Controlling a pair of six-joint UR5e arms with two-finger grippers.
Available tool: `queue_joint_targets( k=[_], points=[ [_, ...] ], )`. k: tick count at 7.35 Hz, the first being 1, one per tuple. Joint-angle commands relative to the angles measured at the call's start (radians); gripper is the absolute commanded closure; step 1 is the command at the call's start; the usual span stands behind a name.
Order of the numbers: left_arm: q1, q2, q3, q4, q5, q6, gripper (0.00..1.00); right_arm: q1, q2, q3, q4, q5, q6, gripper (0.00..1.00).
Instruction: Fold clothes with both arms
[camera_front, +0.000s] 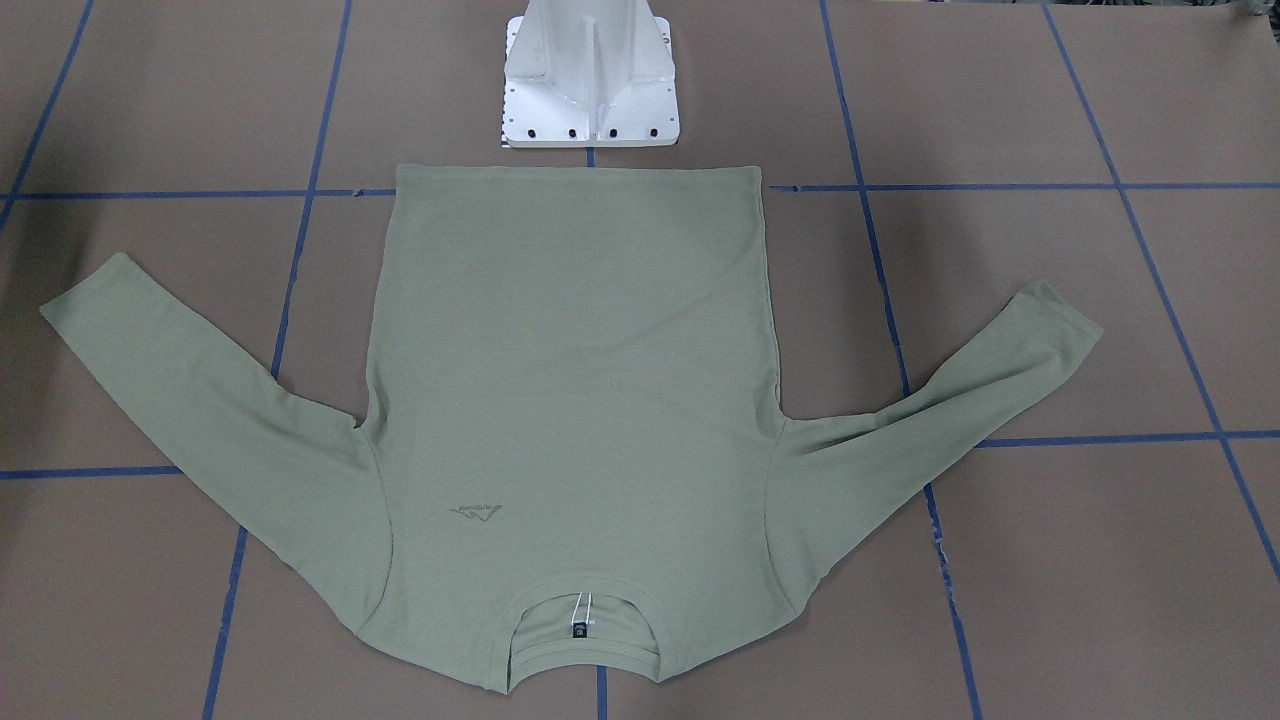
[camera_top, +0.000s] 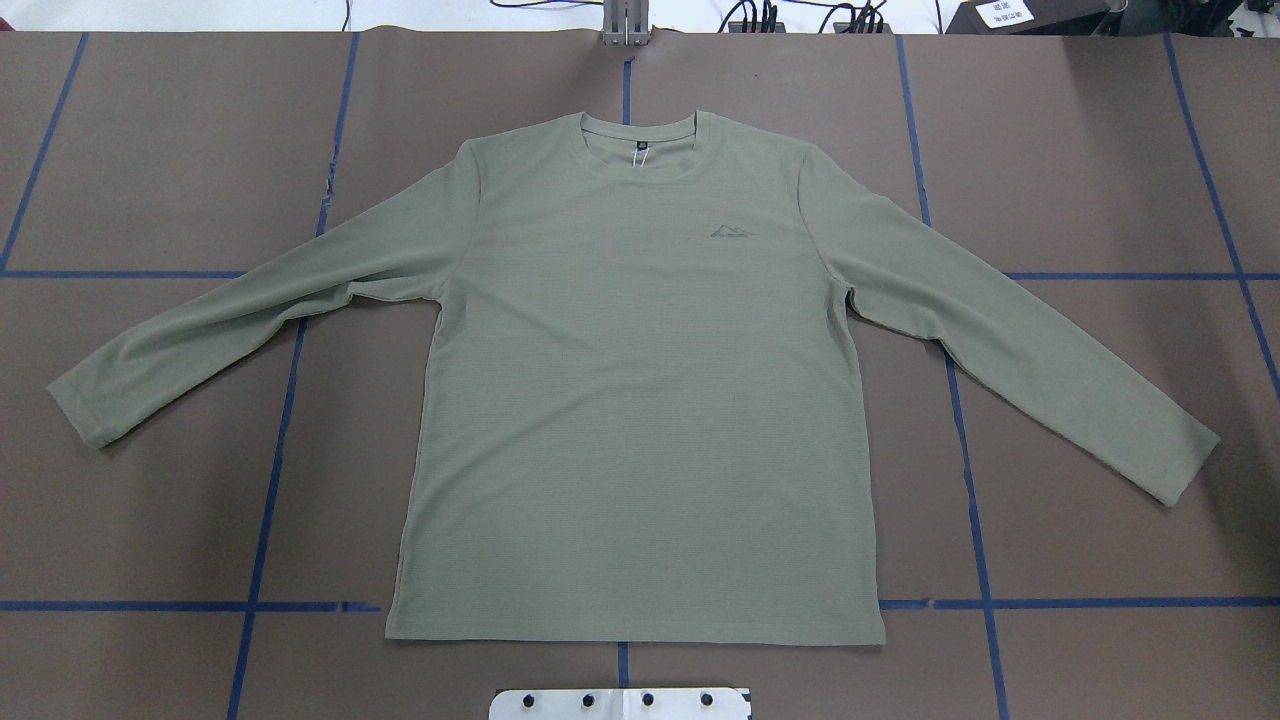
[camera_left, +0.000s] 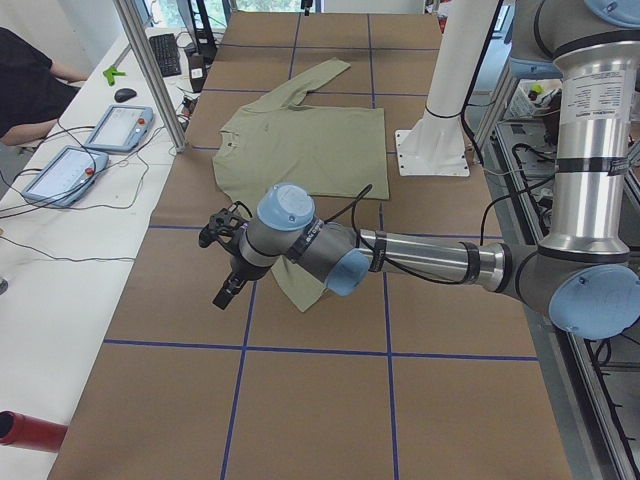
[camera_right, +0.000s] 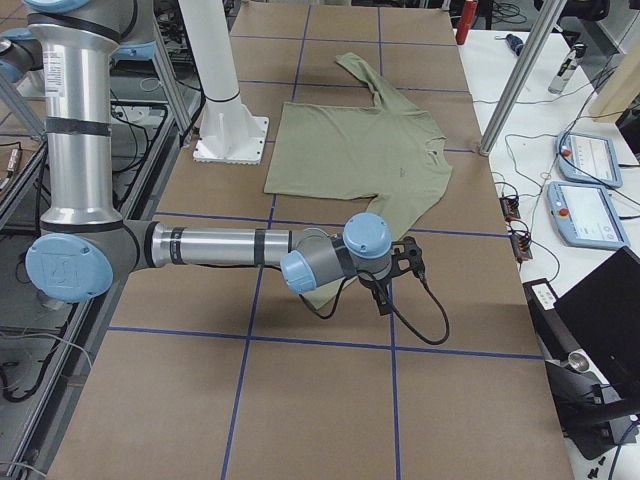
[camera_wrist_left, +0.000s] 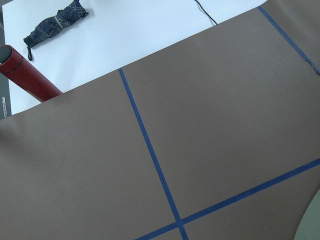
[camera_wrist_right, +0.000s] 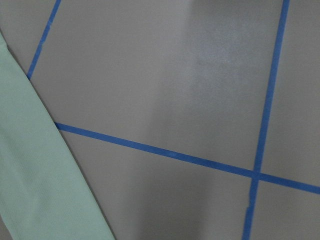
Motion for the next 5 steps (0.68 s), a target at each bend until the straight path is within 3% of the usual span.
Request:
queue_joint_targets(
  k=[1, 2, 5],
  points=[
    [0.0, -0.001, -0.003, -0.003, -0.001, -0.004, 0.0, -0.139, -0.053, -0.009, 0.306, -0.073, 0.463, 0.0],
    [0.0, 0.001, -0.002, -0.004, -0.002, -0.004, 0.0, -0.181, -0.128, -0.013, 0.466, -0.118, 0.566, 0.0],
    [0.0, 0.001, 0.0, -0.004, -0.036, -0.004, 0.0, -0.318, -0.205, -0.064, 0.59, -0.21, 0.641, 0.04]
  ],
)
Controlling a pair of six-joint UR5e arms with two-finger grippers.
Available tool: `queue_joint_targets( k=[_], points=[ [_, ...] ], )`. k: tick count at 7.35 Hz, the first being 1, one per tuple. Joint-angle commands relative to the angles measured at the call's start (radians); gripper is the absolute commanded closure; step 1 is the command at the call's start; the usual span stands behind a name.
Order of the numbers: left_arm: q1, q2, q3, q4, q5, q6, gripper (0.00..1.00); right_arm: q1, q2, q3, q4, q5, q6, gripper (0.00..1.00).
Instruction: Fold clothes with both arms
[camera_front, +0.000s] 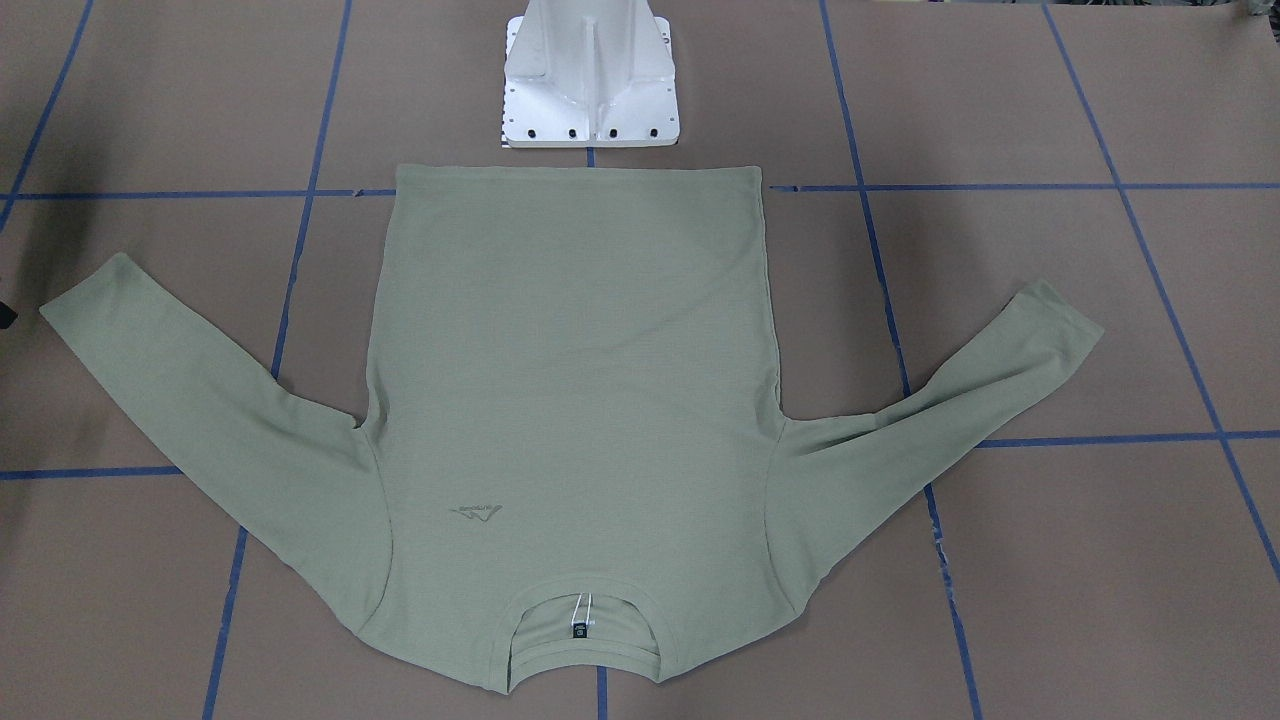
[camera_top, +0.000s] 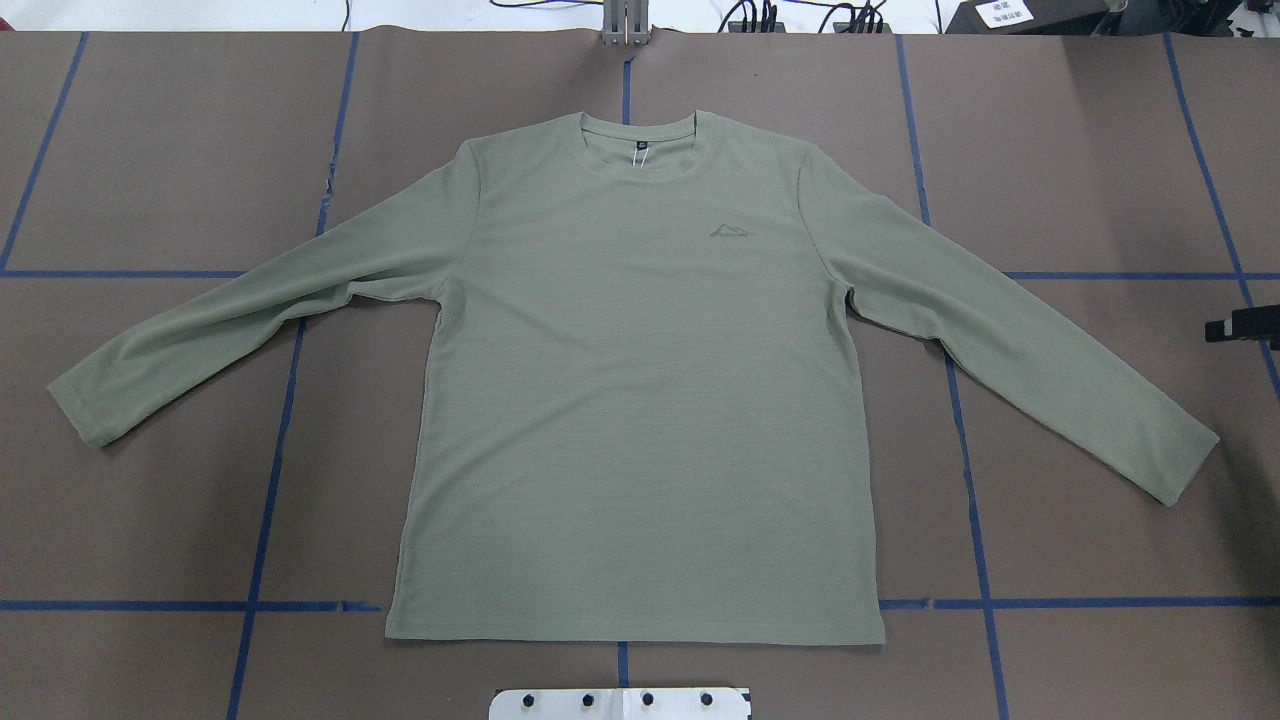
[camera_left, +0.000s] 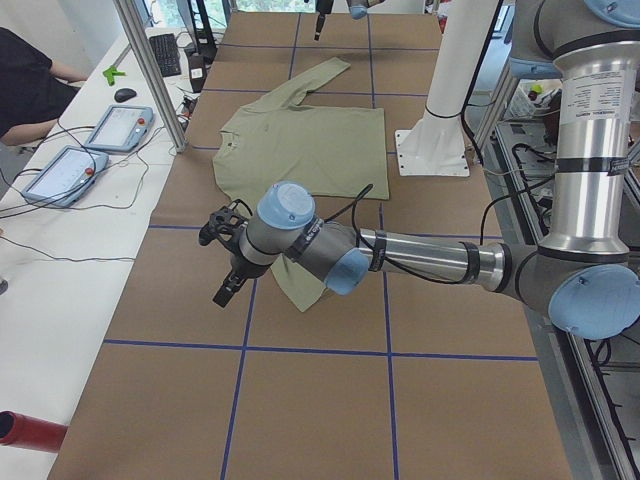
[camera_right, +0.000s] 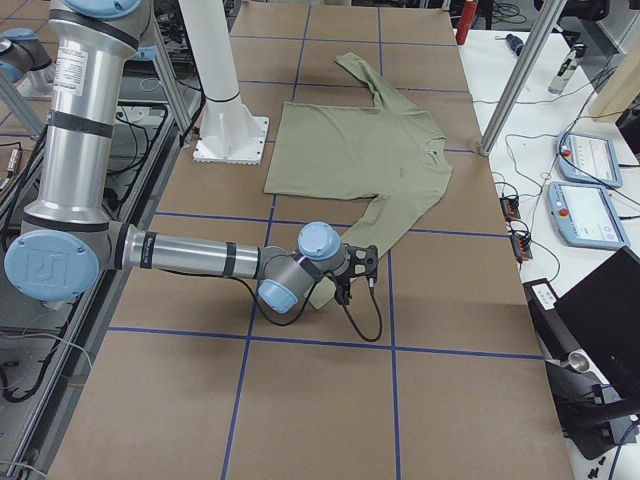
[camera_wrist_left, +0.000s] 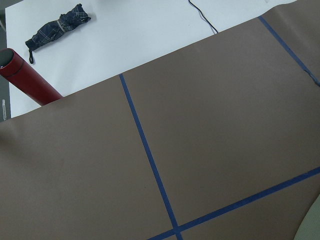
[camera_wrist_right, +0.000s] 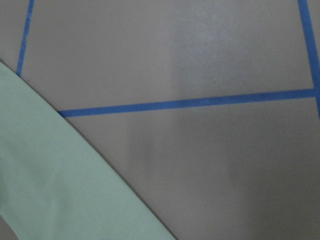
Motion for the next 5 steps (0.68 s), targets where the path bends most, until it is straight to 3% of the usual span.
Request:
queue_joint_targets(
  k=[1, 5],
  points=[
    [0.0, 0.0, 0.001, 0.0, -0.02, 0.001, 0.0, -0.075, -0.026, -0.078, 0.109, -0.04, 0.026, 0.08],
    [0.0, 0.003, 0.002, -0.007, -0.02, 0.002, 0.0, -0.157, -0.04, -0.109, 0.134, -0.058, 0.031, 0.18]
  ],
)
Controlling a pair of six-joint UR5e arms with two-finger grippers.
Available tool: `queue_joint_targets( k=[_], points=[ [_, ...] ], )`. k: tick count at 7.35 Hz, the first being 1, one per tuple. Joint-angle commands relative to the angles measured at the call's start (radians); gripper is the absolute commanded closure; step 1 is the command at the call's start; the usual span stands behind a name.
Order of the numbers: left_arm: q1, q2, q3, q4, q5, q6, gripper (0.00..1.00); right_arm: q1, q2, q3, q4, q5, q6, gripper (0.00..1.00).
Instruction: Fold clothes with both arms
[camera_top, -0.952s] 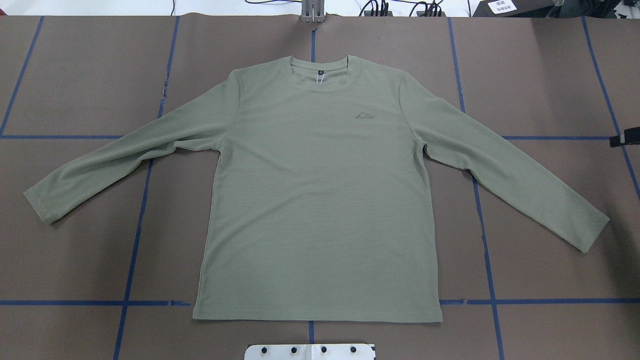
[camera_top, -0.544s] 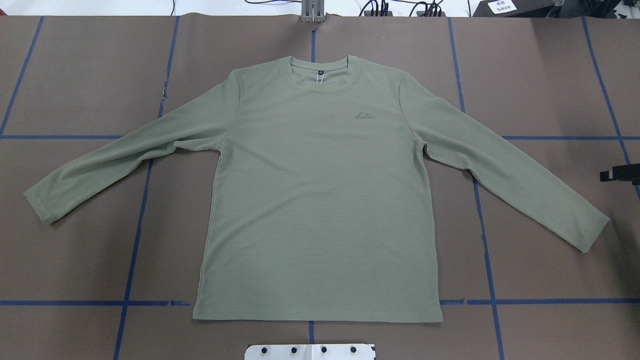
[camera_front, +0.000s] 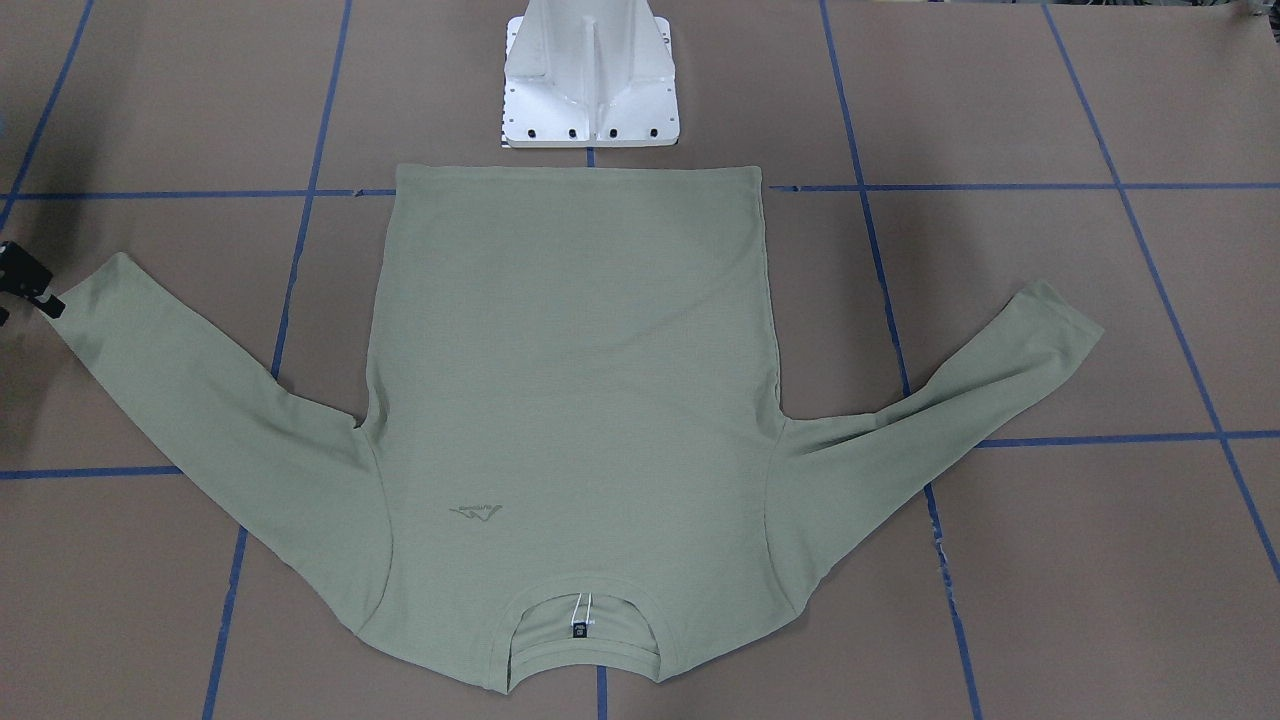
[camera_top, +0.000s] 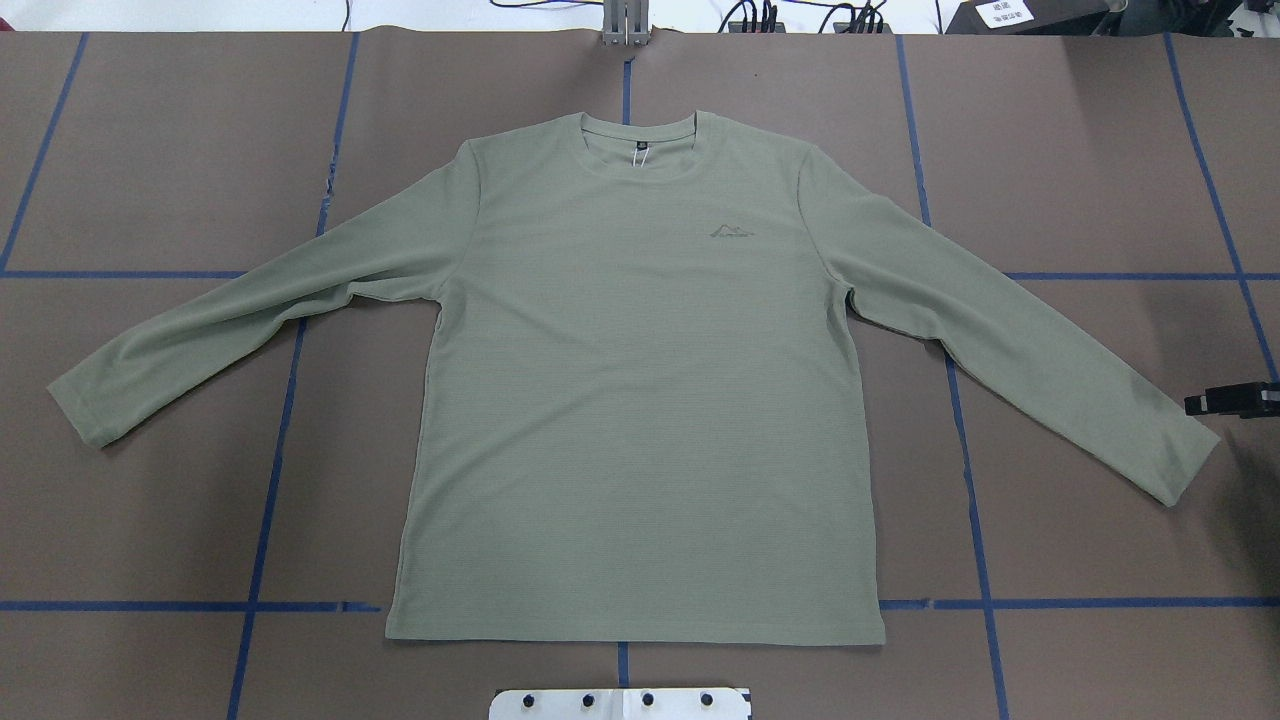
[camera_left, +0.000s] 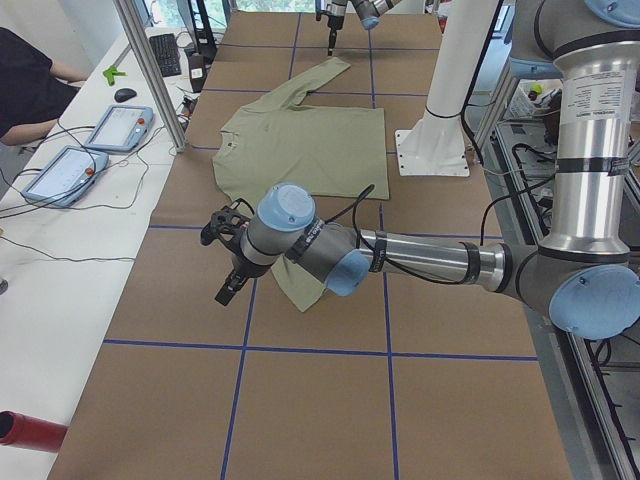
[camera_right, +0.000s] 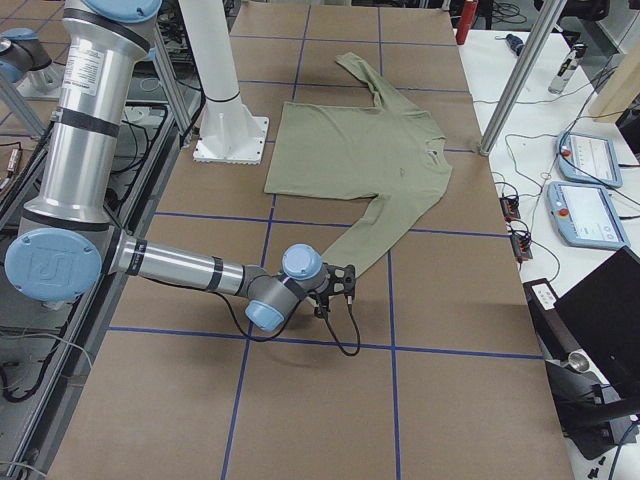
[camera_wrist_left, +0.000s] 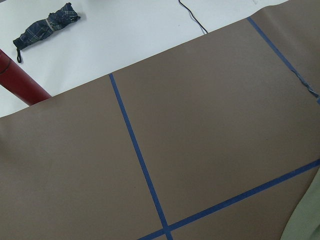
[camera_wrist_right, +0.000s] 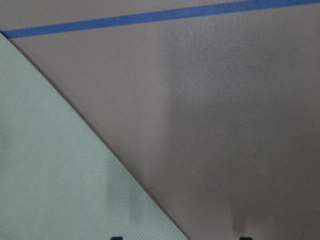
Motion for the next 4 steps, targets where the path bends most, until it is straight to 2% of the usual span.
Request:
queue_joint_targets(
  k=[1, 4],
  points=[
    [0.0, 0.001, 0.003, 0.0, 0.0, 0.002, 0.0, -0.033, -0.007, -0.005, 0.002, -0.017, -0.001, 0.19],
    [0.0, 0.001, 0.006, 0.0, 0.0, 0.003, 0.0, -0.05, -0.014, -0.016, 0.002, -0.02, -0.003, 0.25]
  ],
)
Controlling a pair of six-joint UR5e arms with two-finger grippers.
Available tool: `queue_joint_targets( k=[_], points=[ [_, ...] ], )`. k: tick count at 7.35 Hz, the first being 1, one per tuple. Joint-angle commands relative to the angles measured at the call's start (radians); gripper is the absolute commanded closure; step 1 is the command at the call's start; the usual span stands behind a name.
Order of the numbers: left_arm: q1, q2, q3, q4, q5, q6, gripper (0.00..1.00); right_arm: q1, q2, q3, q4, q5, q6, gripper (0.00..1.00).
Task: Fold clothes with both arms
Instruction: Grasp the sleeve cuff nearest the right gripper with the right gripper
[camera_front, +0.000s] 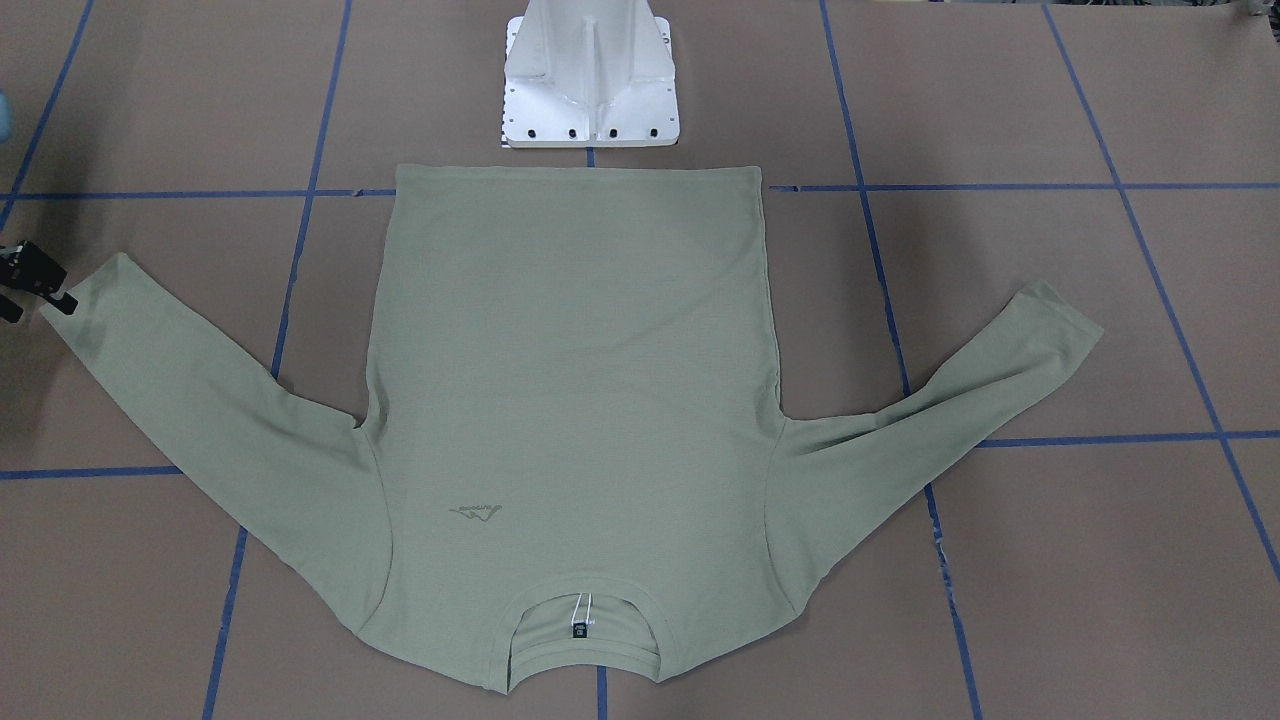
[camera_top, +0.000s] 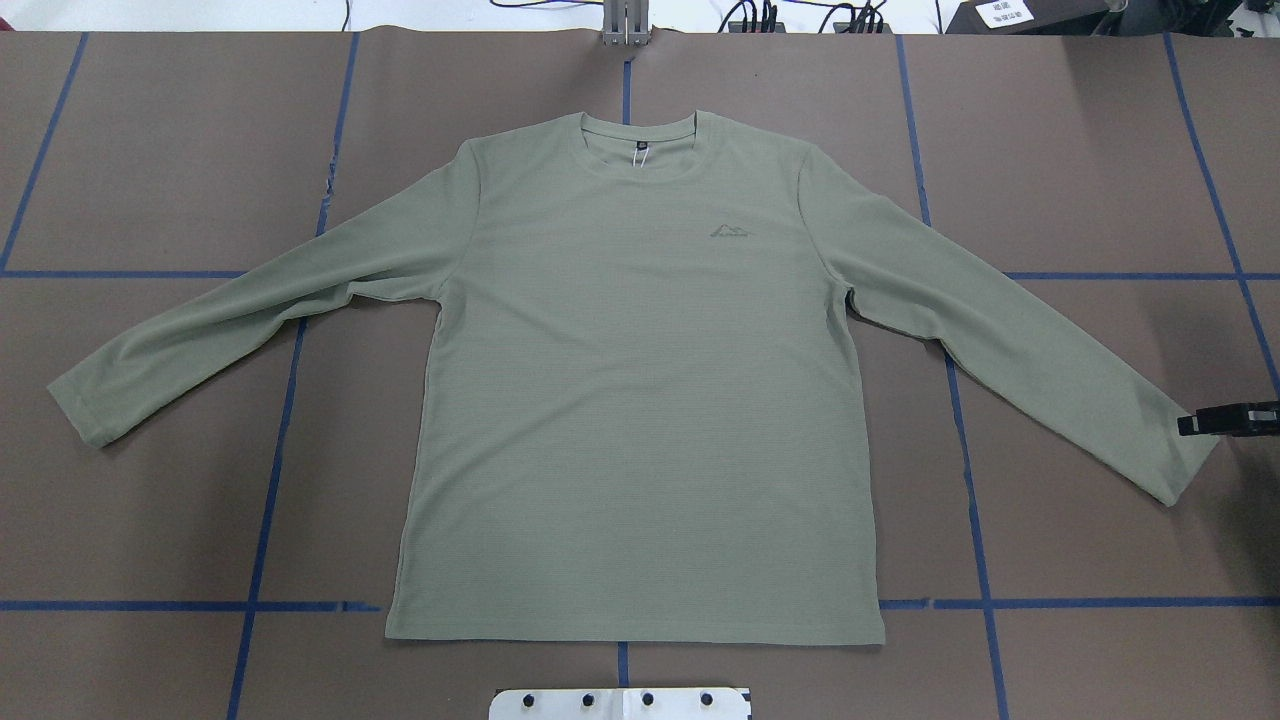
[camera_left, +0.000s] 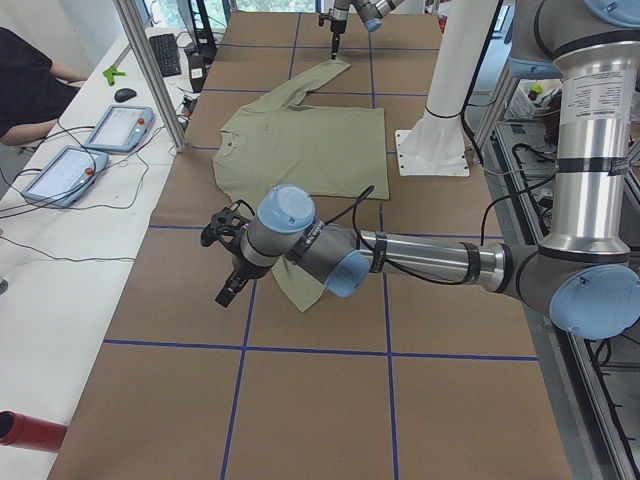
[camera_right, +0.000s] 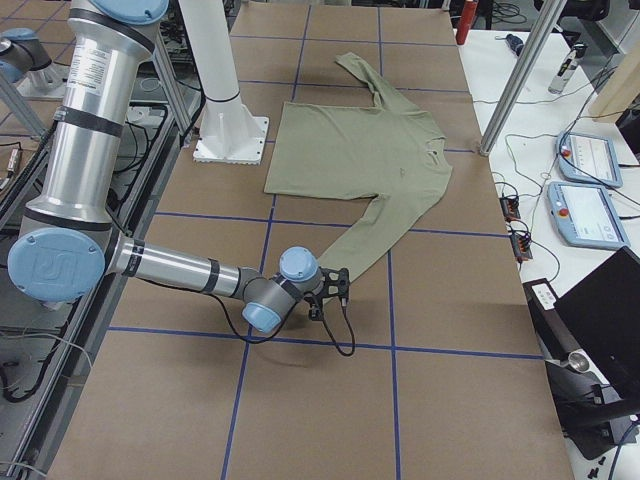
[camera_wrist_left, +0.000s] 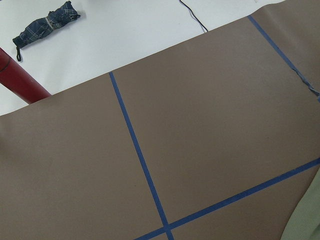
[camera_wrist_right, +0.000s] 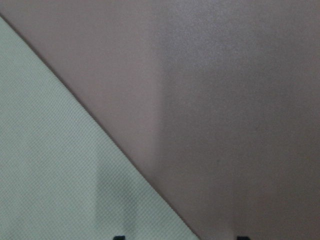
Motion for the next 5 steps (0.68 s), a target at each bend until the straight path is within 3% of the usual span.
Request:
queue_joint_targets(
  k=[1, 2, 3, 5],
  points=[
    [0.0, 0.0, 0.001, 0.0, 0.0, 0.002, 0.0, -0.007, -0.002, -0.003, 0.0, -0.001, 0.002, 0.46],
    [0.0, 0.0, 0.003, 0.0, 0.0, 0.002, 0.0, -0.008, -0.001, -0.003, 0.0, -0.001, 0.002, 0.76],
    [0.0, 0.0, 0.003, 0.0, 0.0, 0.002, 0.0, -0.008, -0.001, -0.001, 0.0, -0.001, 0.002, 0.95],
    [0.0, 0.0, 0.003, 0.0, 0.0, 0.003, 0.0, -0.007, -0.001, 0.008, 0.0, 0.005, 0.001, 1.0]
  ],
)
